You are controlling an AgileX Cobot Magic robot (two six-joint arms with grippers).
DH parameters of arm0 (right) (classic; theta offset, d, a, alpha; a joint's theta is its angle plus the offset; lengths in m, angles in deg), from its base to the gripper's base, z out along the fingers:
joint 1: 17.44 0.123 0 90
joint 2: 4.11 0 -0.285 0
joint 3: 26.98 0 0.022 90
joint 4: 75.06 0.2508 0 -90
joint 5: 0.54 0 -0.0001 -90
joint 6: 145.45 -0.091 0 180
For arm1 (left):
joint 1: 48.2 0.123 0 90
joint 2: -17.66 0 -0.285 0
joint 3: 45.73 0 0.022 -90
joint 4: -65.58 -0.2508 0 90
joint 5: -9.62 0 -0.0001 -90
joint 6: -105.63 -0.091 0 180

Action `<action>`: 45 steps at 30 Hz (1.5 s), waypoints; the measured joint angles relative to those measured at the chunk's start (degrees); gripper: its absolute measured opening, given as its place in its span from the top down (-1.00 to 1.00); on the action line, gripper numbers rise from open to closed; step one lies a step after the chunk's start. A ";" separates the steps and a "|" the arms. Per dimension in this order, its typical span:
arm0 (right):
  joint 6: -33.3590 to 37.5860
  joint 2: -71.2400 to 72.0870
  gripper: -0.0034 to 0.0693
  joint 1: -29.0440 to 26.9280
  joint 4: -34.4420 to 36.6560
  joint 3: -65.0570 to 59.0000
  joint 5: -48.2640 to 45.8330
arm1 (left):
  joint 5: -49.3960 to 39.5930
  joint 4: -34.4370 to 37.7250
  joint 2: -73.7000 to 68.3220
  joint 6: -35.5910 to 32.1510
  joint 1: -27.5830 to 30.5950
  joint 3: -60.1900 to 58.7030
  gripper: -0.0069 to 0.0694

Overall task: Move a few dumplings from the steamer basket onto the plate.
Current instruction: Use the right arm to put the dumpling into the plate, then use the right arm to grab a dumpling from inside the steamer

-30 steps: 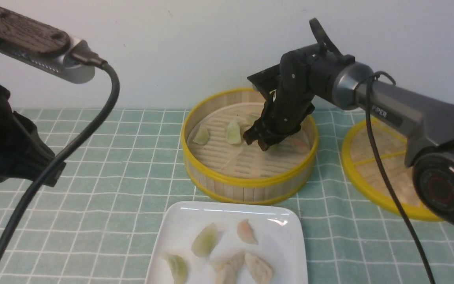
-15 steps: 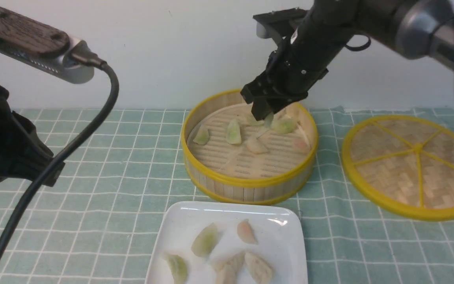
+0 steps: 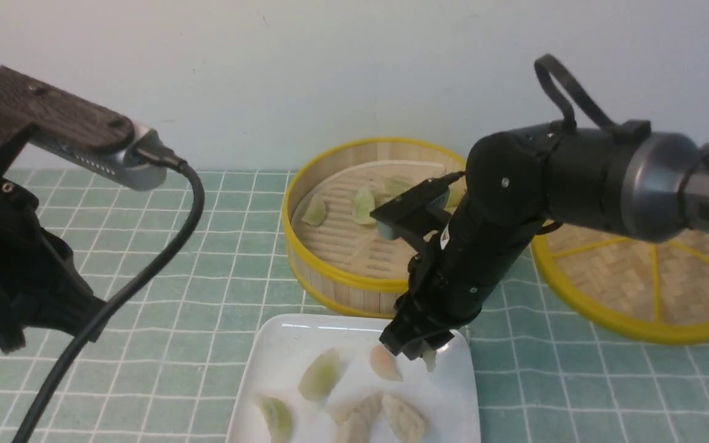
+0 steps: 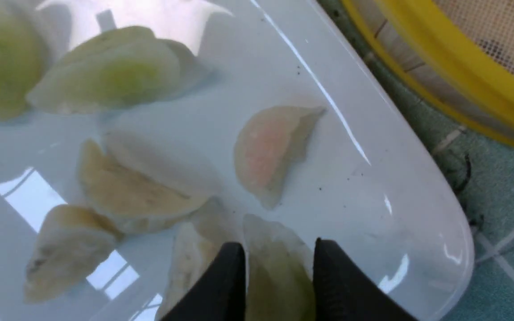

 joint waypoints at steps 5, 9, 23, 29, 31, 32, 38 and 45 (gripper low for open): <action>-0.78 -1.99 -0.11 0.00 -0.28 -0.27 0.49 | 0.00 0.00 0.12 0.00 0.00 -0.58 0.83; -1.15 -1.99 -0.47 0.00 -0.96 2.32 -0.43 | 0.00 0.00 0.42 0.00 0.00 -0.58 0.83; -5.24 -16.23 -0.56 -6.74 -8.32 35.18 -2.71 | 0.00 0.00 0.47 0.00 0.00 -0.58 0.83; -5.05 -28.42 -0.51 -6.79 -12.38 45.22 -5.64 | 0.00 0.00 0.47 0.00 0.00 -0.58 0.83; -6.19 -29.87 -0.39 -6.79 -13.69 45.78 -6.88 | 0.00 0.00 0.47 0.00 0.00 -0.58 0.83; -7.14 -30.11 -0.27 -6.79 -13.75 46.28 -7.42 | 0.00 0.00 0.47 0.00 0.00 -0.58 0.83; -8.38 -27.97 0.41 -6.79 -13.66 47.99 -14.10 | 0.05 0.05 0.47 0.00 0.00 -0.58 0.83; -7.50 -9.55 0.39 -5.50 -1.99 35.64 -14.38 | 0.05 0.19 0.48 0.00 0.00 -0.58 0.83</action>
